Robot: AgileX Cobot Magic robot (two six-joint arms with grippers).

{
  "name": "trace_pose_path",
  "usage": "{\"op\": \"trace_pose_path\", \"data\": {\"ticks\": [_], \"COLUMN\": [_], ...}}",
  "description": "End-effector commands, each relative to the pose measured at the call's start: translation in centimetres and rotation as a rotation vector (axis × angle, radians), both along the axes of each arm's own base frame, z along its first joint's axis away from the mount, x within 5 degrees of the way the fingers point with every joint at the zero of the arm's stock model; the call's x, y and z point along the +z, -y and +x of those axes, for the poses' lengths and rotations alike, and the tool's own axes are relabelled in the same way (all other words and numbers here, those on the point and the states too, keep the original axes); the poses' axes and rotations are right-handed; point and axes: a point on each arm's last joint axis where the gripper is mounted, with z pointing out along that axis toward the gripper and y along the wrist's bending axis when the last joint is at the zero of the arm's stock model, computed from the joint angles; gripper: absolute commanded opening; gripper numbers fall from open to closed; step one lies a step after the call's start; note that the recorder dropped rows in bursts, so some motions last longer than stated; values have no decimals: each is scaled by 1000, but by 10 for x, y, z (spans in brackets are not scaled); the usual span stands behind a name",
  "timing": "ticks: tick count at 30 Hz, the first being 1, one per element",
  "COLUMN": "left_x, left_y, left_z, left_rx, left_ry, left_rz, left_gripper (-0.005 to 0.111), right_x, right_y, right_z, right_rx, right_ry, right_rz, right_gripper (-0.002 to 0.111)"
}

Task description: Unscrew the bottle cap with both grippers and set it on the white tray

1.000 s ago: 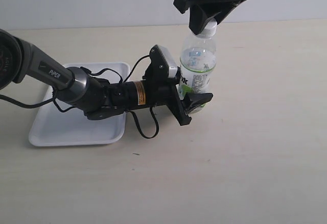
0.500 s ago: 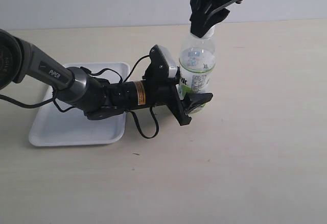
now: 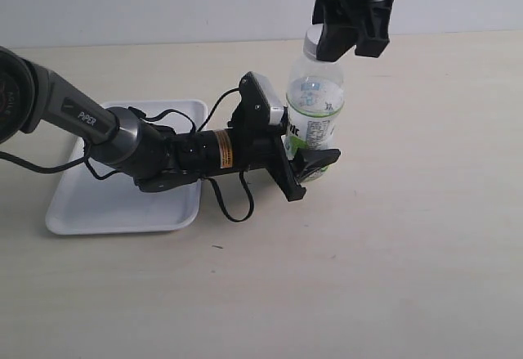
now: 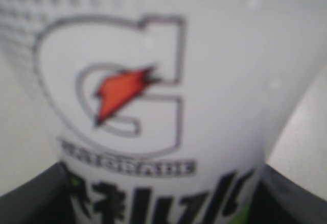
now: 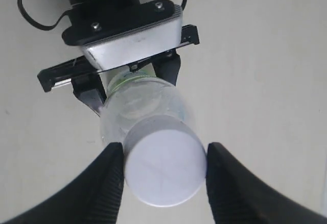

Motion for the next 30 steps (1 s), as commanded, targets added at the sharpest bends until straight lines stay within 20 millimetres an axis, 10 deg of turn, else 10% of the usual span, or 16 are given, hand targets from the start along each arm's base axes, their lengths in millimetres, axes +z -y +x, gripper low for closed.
{"op": "trace_pose_path", "data": {"ticks": [1, 30], "left_x": [5, 5], "left_y": [0, 0], "left_z": [1, 1], "left_rx": [-4, -4], "left_ry": [8, 8], "left_rz": [-7, -7], "left_gripper": [0, 0], "right_x": [7, 7], "right_y": [1, 0], "right_z": [0, -1], "right_rx": [201, 856], "right_ry": [69, 193], "right_rz": [-74, -262], "right_gripper": [0, 0]}}
